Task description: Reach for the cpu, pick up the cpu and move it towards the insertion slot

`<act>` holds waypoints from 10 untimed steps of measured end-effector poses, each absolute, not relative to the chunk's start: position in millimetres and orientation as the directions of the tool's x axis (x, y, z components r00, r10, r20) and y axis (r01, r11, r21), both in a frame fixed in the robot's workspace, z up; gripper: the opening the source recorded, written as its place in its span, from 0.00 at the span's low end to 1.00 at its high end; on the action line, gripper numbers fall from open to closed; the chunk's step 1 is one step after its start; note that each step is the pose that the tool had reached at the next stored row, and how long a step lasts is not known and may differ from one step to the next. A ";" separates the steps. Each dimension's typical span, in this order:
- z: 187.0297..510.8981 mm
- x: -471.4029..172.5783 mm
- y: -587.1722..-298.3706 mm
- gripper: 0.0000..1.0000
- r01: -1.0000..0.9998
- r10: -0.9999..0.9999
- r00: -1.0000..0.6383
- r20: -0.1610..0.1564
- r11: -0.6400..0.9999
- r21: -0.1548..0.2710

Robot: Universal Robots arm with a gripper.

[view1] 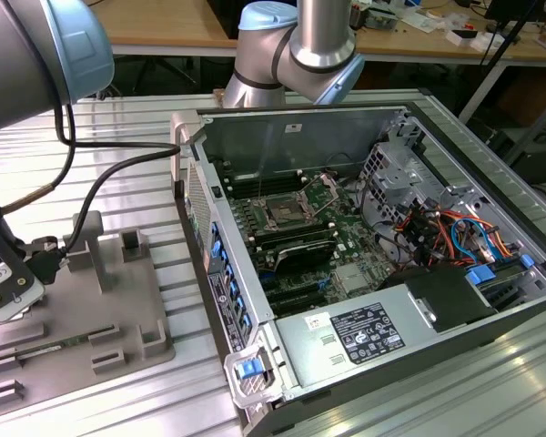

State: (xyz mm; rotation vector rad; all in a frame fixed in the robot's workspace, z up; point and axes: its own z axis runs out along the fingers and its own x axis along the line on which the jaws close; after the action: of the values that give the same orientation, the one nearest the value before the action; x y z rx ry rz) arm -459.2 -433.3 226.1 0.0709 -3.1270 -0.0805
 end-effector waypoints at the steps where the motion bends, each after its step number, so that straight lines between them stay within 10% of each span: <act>1: 226.1 -459.3 -433.3 0.55 -0.045 -0.046 -0.999 0.012 0.998 0.052; 10: 230.7 -459.2 -433.3 0.55 -0.045 -0.046 -0.999 0.012 0.998 0.052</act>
State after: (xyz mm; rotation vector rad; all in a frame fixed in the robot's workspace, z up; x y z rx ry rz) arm -459.2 -433.3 230.7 0.0708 -3.1265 -0.0807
